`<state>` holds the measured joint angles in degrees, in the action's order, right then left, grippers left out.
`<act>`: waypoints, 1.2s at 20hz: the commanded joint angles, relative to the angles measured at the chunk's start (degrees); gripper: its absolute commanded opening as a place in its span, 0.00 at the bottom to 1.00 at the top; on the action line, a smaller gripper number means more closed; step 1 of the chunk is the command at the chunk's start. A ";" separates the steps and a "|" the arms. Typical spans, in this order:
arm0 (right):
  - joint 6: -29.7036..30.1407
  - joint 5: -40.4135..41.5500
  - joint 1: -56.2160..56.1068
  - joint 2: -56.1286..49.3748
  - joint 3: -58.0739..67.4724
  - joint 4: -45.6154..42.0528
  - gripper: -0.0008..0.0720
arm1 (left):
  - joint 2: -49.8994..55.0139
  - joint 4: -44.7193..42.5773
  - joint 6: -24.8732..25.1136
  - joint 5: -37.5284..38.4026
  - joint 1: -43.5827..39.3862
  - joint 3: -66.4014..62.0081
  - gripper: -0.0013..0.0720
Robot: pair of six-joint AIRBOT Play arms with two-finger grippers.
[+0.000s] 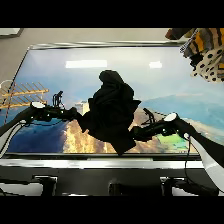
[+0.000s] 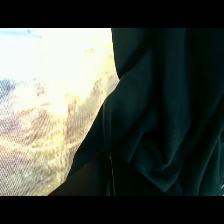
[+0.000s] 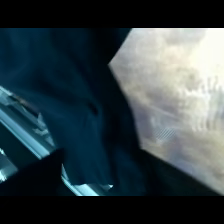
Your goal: Fold the clothes and pants, and hang the long-sleeved shirts on hangers.
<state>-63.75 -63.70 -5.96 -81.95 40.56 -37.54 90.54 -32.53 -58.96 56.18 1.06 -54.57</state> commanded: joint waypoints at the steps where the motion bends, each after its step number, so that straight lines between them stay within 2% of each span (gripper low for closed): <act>1: 0.76 0.39 -0.09 -1.31 -0.22 2.34 0.64 | -0.04 -0.02 -1.11 0.55 -0.02 -0.04 0.05; 2: 1.16 -0.17 -0.07 -1.31 -0.22 2.69 0.30 | -0.04 0.00 -1.11 1.18 -0.02 -0.04 0.05; 3: 1.75 -0.87 -0.09 -1.31 -0.22 3.72 0.08 | -0.15 -0.02 -1.11 1.92 -0.02 -0.04 0.05; 5: 1.77 -2.45 -0.07 0.20 0.94 10.99 0.06 | -1.55 -0.02 -3.15 3.06 0.02 -0.17 0.05; 7: -0.61 -1.01 0.15 5.53 7.61 12.63 0.06 | -5.42 -1.33 -5.97 4.39 0.39 -1.99 0.05; 9: -7.02 3.87 0.83 10.73 19.50 4.94 0.06 | -10.84 -5.84 -10.36 4.46 1.60 -7.17 0.05; 13: -21.53 10.56 3.76 15.06 52.70 -18.51 0.06 | -20.48 -15.87 -18.75 4.46 5.57 -27.50 0.05; 17: -28.68 10.73 4.35 17.14 79.14 -36.72 0.06 | -27.54 -23.30 -26.14 4.22 9.25 -47.84 0.05; 20: -30.01 13.25 4.35 24.83 82.38 -45.31 0.06 | -34.29 -32.50 -33.05 4.22 11.34 -55.45 0.05; 24: -31.36 11.13 4.35 35.87 82.38 -54.86 0.06 | -45.20 -48.81 -45.62 5.44 12.83 -55.82 0.05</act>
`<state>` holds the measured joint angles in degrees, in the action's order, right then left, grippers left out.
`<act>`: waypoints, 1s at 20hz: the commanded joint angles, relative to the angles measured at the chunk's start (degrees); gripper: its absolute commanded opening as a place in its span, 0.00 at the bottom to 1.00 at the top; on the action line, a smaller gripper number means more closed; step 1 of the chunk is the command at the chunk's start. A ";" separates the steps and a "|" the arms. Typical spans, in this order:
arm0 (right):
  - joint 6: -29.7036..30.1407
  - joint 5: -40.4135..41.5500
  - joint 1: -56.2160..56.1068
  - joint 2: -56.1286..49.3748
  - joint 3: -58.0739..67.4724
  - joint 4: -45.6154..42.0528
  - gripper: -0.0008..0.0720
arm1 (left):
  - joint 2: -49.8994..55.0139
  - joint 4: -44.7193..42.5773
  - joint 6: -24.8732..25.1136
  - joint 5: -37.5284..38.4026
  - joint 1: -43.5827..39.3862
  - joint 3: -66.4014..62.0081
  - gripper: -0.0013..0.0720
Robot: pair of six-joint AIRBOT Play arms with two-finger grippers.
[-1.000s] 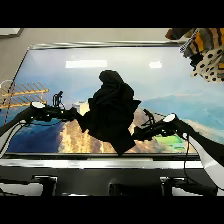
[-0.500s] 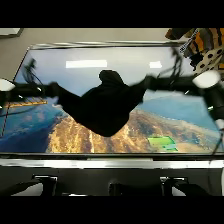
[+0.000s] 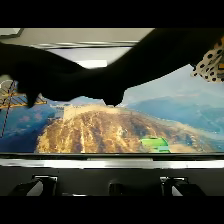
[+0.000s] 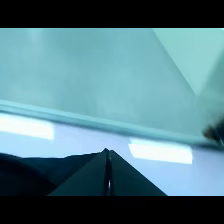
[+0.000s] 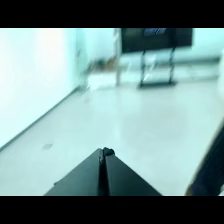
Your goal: Fold the clothes and pants, and hang the long-sleeved shirts on hangers.
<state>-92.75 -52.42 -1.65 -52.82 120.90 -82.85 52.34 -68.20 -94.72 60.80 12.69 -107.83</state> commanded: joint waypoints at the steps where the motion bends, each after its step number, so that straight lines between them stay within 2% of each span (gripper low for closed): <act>1: -3.98 -0.09 0.04 9.03 2.03 -11.80 0.06 | -9.16 -16.59 -11.96 1.20 1.20 -2.56 0.05; 4: -9.79 0.11 0.04 12.24 2.03 -17.99 0.06 | -12.13 -19.23 -13.57 1.40 1.20 -2.54 0.05; 7: -10.84 -0.07 0.04 9.92 1.77 -18.32 0.06 | -10.78 -15.56 -13.29 1.27 1.14 0.02 0.05; 9: -10.78 -1.14 0.04 6.14 1.18 -18.34 0.06 | -7.54 -9.94 -10.38 0.92 1.14 3.41 0.05; 12: -7.30 -6.75 0.04 -2.01 -0.55 -20.57 0.06 | 2.71 2.27 -1.68 -4.28 0.57 8.15 0.05; 15: -5.42 -8.87 0.04 -9.53 -6.38 -25.05 0.06 | 16.90 2.89 3.52 -15.21 -4.90 8.24 0.05; 18: -5.66 -8.94 0.04 -16.63 -12.57 -30.58 0.06 | 30.47 2.89 3.41 -23.02 -10.51 8.17 0.05; 20: -6.88 -8.92 0.04 -20.87 -16.33 -31.45 0.06 | 38.69 2.91 1.75 -22.08 -12.98 8.02 0.05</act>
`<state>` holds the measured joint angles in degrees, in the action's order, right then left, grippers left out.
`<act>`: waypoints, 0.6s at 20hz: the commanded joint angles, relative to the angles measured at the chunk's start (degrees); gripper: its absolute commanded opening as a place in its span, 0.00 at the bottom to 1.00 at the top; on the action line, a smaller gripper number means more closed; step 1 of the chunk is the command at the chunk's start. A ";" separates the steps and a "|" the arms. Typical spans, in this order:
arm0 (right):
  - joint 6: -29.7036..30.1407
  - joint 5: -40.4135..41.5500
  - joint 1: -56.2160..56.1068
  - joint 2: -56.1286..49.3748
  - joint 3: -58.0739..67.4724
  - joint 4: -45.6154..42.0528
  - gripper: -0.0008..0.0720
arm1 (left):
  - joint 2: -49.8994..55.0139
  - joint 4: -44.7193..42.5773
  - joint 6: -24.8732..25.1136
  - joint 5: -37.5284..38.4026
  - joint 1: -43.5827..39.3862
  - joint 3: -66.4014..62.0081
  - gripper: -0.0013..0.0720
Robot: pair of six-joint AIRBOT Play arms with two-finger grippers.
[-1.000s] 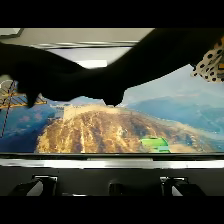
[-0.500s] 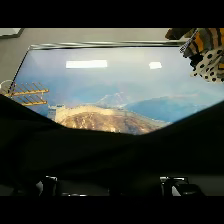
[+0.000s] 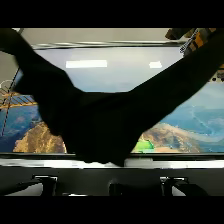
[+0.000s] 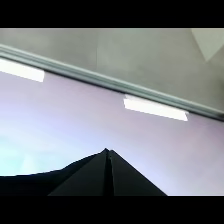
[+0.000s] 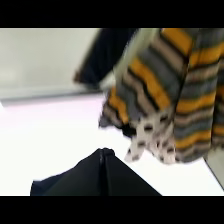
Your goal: Fold the clothes and pants, and hang the long-sleeved shirts on hangers.
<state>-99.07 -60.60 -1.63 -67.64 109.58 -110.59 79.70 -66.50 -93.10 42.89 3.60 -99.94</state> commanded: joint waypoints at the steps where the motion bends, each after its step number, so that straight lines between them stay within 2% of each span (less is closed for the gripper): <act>1: -1.16 -0.83 0.02 -7.89 -6.78 -3.61 0.06 | 14.60 1.25 -2.19 -2.54 -4.63 0.13 0.05; 3: -3.69 -0.87 0.02 -10.88 -10.75 -2.10 0.06 | 20.06 3.41 -5.07 3.08 -5.46 0.13 0.05; 5: -4.26 -1.07 0.02 -12.76 -14.49 1.25 0.06 | 22.82 5.53 -5.07 8.63 -5.53 0.13 0.06; 6: -4.26 -1.25 0.02 -13.14 -16.28 3.23 0.06 | 23.02 5.49 -5.03 10.54 -5.40 0.13 0.16; 8: -3.74 -2.62 0.02 -13.07 -18.25 4.39 0.06 | 21.42 5.55 -5.05 12.72 -4.09 -0.11 0.64; 9: -2.36 -3.98 0.02 -13.07 -18.29 4.37 0.06 | 19.54 5.68 -5.03 13.81 -2.69 -0.11 0.80; 10: 0.26 -5.31 0.02 -12.90 -18.29 3.91 0.06 | 17.20 5.60 -5.03 15.15 -0.81 -0.07 0.85; 12: 2.19 -6.86 0.76 -12.09 -18.40 4.39 0.06 | 12.79 5.40 -3.50 20.09 3.48 0.11 0.85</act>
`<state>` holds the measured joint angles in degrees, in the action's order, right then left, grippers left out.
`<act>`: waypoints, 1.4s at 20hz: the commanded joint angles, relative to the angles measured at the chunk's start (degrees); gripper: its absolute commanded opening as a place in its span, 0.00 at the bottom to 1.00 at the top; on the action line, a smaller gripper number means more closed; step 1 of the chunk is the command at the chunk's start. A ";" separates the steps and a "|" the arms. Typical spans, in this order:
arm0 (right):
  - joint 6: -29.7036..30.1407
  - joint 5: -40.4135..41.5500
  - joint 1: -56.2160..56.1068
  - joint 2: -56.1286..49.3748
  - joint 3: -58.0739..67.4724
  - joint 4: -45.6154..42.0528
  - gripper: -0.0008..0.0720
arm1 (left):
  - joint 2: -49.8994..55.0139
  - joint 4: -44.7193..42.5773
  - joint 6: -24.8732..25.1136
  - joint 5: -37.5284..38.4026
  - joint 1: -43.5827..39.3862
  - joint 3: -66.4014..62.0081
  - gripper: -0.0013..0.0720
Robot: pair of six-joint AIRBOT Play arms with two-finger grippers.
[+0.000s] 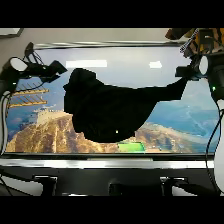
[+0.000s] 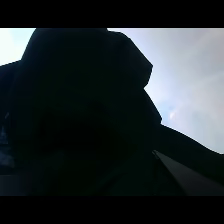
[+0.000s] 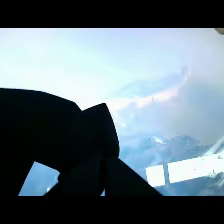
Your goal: Fold the clothes and pants, and hang the long-sleeved shirts on hangers.
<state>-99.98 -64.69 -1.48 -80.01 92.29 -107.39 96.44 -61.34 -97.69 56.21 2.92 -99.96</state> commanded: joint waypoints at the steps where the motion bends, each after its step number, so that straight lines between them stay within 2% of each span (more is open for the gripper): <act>1: 3.17 -3.30 1.03 0.68 -1.14 2.45 0.06 | -6.45 -0.37 2.21 10.01 6.64 1.57 0.86; 3: 3.37 -4.92 2.01 0.87 -1.25 4.02 0.06 | -13.35 -3.26 3.89 12.55 11.08 11.06 0.86; 5: 3.37 -5.09 1.97 1.14 -2.34 5.22 0.06 | -22.16 -1.09 5.57 8.44 15.41 27.58 0.86; 9: 3.34 -5.33 1.92 1.14 -4.92 10.19 0.06 | -33.64 17.51 16.24 2.38 17.92 59.21 0.85; 12: 3.34 -5.49 1.92 1.14 -7.10 11.30 0.06 | -34.05 28.39 21.88 -0.37 12.98 71.52 0.85; 20: 3.32 -5.75 1.92 1.14 -13.11 14.86 0.06 | -30.47 39.80 22.10 -12.35 -5.92 74.58 0.85; 25: 3.34 -5.68 1.92 1.14 -14.40 15.45 0.07 | -25.46 42.25 22.08 -16.26 -14.38 72.04 0.85; 27: 3.30 -5.68 1.92 1.14 -14.43 15.54 0.07 | -23.98 42.40 20.74 -18.69 -16.96 70.97 0.82; 28: 3.26 -5.66 1.92 1.14 -14.43 16.06 0.07 | -23.39 42.38 19.74 -19.32 -17.66 70.38 0.63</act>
<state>-96.68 -70.35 0.43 -78.91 78.13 -92.20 70.98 -20.12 -76.12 40.34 -11.16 -28.21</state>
